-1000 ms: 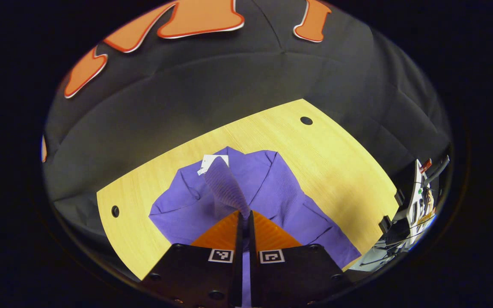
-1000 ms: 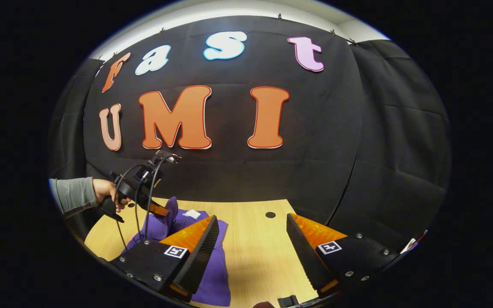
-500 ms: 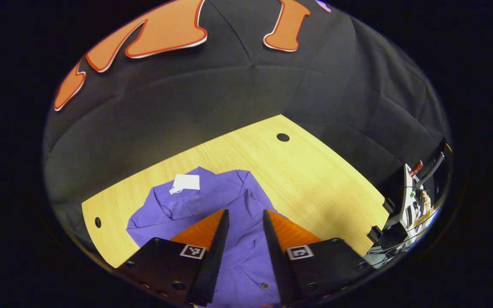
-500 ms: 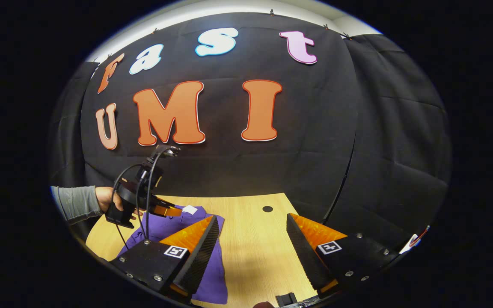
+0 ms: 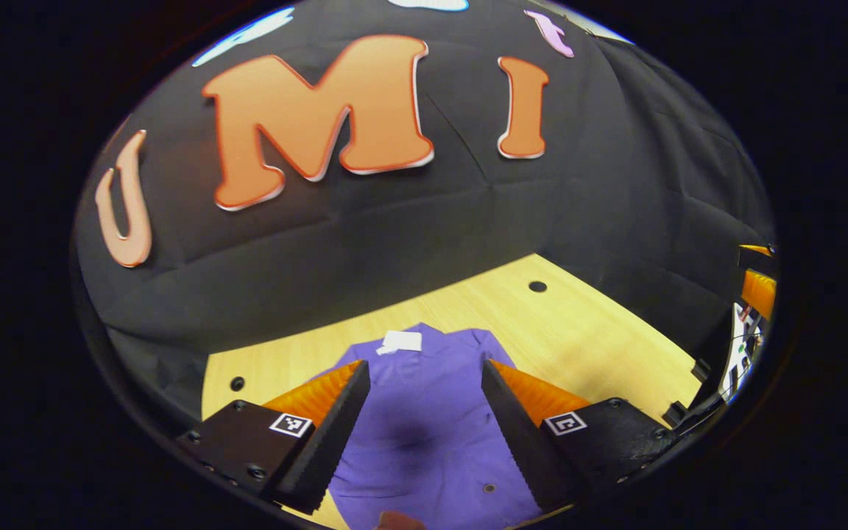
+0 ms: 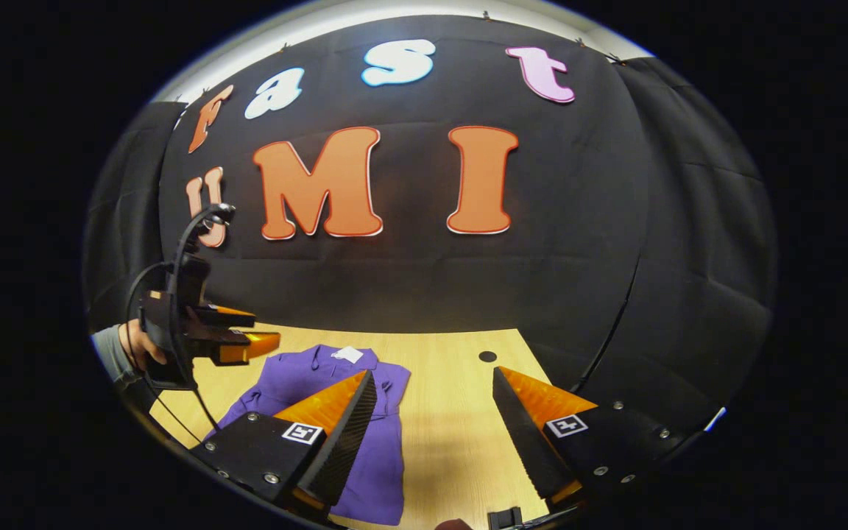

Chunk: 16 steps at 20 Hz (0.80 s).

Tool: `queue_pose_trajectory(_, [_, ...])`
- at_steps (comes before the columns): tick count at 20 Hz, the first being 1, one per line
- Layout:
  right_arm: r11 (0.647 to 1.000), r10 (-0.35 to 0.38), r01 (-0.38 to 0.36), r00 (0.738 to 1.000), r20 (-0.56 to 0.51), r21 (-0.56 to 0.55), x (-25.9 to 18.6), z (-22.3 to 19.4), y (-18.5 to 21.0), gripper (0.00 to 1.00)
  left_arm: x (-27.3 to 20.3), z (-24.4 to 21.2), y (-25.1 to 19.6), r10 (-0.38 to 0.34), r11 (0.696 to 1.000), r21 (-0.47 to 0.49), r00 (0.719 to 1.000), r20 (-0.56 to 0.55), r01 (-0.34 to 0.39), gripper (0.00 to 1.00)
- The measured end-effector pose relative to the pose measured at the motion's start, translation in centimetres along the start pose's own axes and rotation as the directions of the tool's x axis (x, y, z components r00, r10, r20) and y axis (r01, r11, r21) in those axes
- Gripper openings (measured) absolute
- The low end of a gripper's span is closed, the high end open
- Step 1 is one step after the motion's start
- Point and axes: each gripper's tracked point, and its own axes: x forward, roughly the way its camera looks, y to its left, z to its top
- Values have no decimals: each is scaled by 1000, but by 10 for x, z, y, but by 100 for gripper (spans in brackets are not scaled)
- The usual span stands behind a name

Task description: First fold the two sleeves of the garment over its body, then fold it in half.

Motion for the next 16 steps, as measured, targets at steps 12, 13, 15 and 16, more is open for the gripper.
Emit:
queue_pose_trajectory(12, [993,116,-120,983,141,17,-4,-1,57,94,-174,14,52,253,967,-128,876,411,-219,97])
queue_pose_trajectory(13, [992,122,-126,980,157,11,-5,-3,60,94,-190,13,53,265,964,-137,860,435,-228,97])
queue_pose_trajectory(15, [991,136,-136,975,176,-16,-8,-7,63,94,-208,9,56,295,956,-156,834,467,-250,98])
queue_pose_trajectory(16, [990,143,-142,973,179,-20,-9,-10,65,94,-216,3,60,313,950,-170,828,466,-263,100])
